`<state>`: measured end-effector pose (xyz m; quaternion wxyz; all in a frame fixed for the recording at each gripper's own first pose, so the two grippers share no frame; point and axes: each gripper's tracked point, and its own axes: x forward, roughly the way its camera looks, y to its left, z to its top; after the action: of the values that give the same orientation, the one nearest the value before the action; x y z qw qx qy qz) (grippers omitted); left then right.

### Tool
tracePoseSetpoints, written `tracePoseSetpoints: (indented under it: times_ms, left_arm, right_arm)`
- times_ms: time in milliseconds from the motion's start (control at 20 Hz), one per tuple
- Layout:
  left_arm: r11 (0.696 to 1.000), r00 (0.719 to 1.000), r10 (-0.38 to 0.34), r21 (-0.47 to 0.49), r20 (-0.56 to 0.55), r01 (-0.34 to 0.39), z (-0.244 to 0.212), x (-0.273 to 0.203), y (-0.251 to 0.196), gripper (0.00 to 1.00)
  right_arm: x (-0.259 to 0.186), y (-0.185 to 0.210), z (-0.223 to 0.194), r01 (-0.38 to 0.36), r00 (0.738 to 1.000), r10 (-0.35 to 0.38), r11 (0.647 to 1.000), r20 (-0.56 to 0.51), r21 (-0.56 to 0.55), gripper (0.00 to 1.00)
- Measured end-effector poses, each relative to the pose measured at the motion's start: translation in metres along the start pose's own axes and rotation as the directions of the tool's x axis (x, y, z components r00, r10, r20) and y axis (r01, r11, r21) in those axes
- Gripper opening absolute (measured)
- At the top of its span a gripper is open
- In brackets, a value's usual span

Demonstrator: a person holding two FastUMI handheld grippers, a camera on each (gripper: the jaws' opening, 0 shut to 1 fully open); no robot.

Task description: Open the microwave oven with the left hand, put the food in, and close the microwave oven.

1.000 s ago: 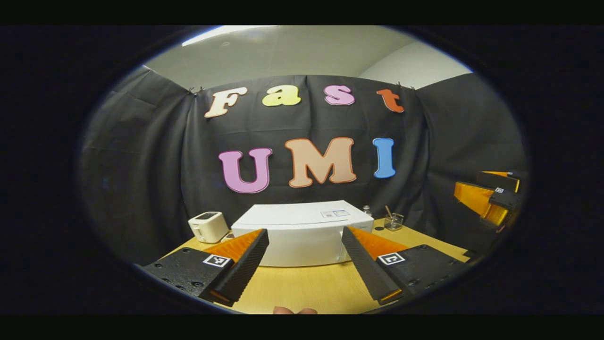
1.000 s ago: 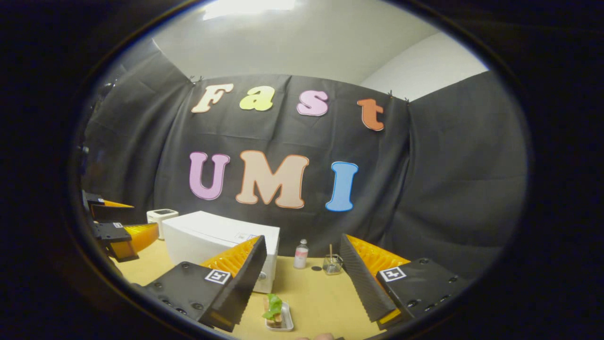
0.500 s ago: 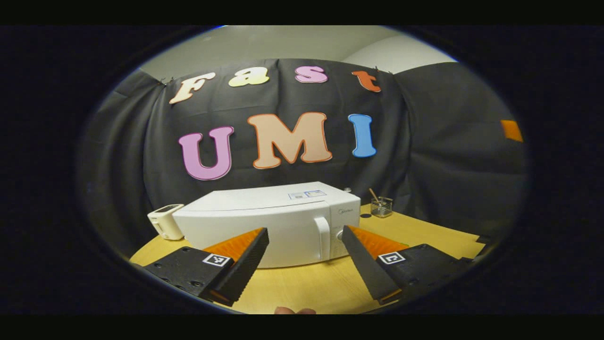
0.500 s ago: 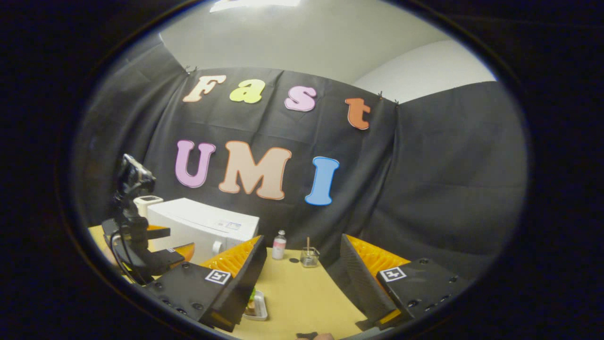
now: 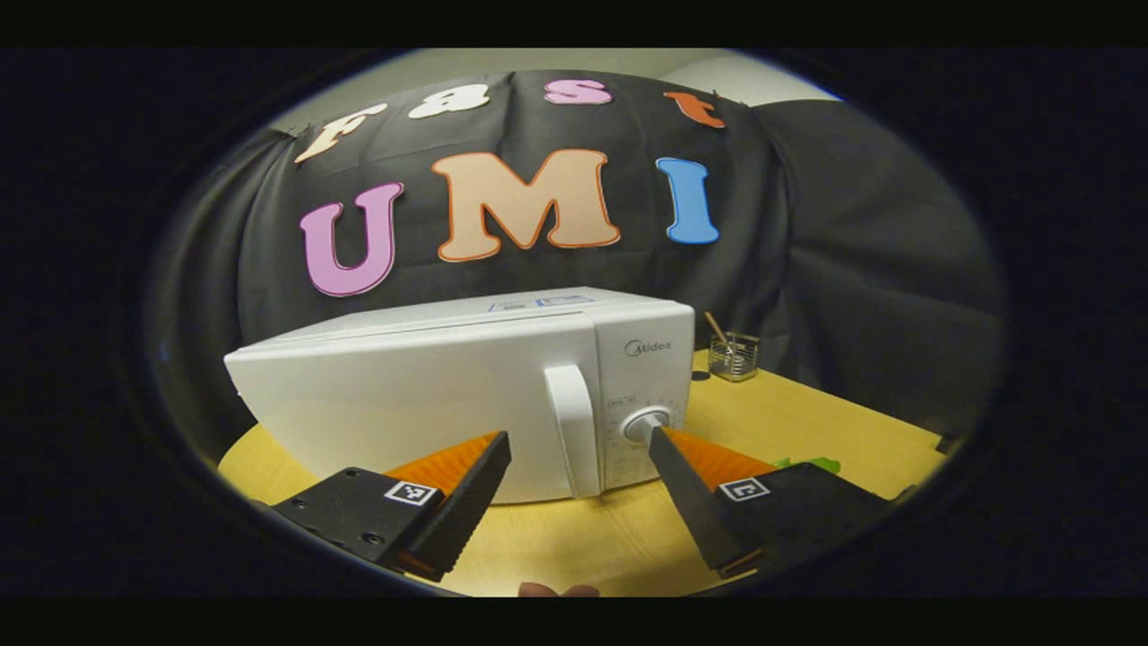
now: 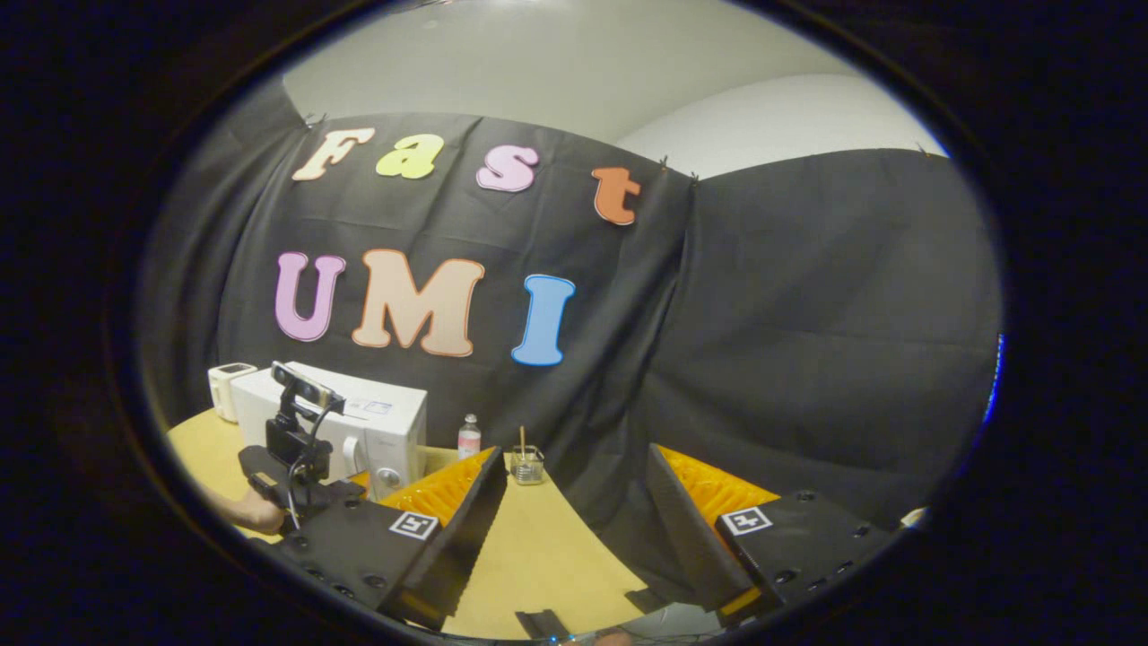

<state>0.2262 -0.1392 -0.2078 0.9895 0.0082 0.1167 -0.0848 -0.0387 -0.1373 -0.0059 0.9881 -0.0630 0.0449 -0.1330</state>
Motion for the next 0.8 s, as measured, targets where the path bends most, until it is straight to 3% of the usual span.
tracePoseSetpoints:
  times_ms: [300, 350, 450, 500, 650, 700, 800]
  left_arm:
    - [0.999, 0.999, 0.031, 0.024, -0.028, -0.03, -0.008, 0.026, -0.008, 0.98]
    - [0.999, 0.999, 0.04, 0.023, -0.035, -0.039, -0.009, 0.028, -0.007, 0.98]
    - [0.998, 0.997, 0.068, -0.001, -0.024, -0.068, -0.005, 0.029, -0.003, 0.96]
    - [0.997, 0.997, 0.078, -0.013, -0.022, -0.078, -0.004, 0.031, -0.001, 0.86]
    - [0.995, 0.994, 0.097, 0.001, -0.051, -0.097, -0.012, 0.036, 0.002, 0.69]
    - [0.992, 0.99, 0.123, 0.014, -0.072, -0.122, -0.019, 0.037, 0.008, 0.56]
    - [0.994, 0.991, 0.099, -0.029, -0.09, -0.102, -0.026, 0.038, 0.006, 0.32]
  right_arm:
    - [0.004, -0.002, -0.007, 0.002, 1.0, -0.002, 1.0, -0.028, 0.03, 0.93]
    - [0.003, 0.0, -0.007, -0.003, 1.0, 0.004, 0.999, -0.029, 0.035, 0.98]
    - [0.004, -0.001, -0.008, -0.006, 0.999, 0.007, 0.999, -0.034, 0.037, 0.98]
    - [0.005, -0.003, -0.009, -0.004, 0.999, 0.005, 0.999, -0.036, 0.04, 0.93]
    - [0.008, -0.005, -0.009, 0.001, 0.999, 0.002, 0.998, -0.043, 0.058, 0.93]
    - [0.008, -0.005, -0.011, 0.001, 0.999, 0.002, 0.998, -0.045, 0.062, 0.93]
    - [0.009, -0.005, -0.013, 0.001, 0.999, 0.003, 0.998, -0.052, 0.067, 0.93]
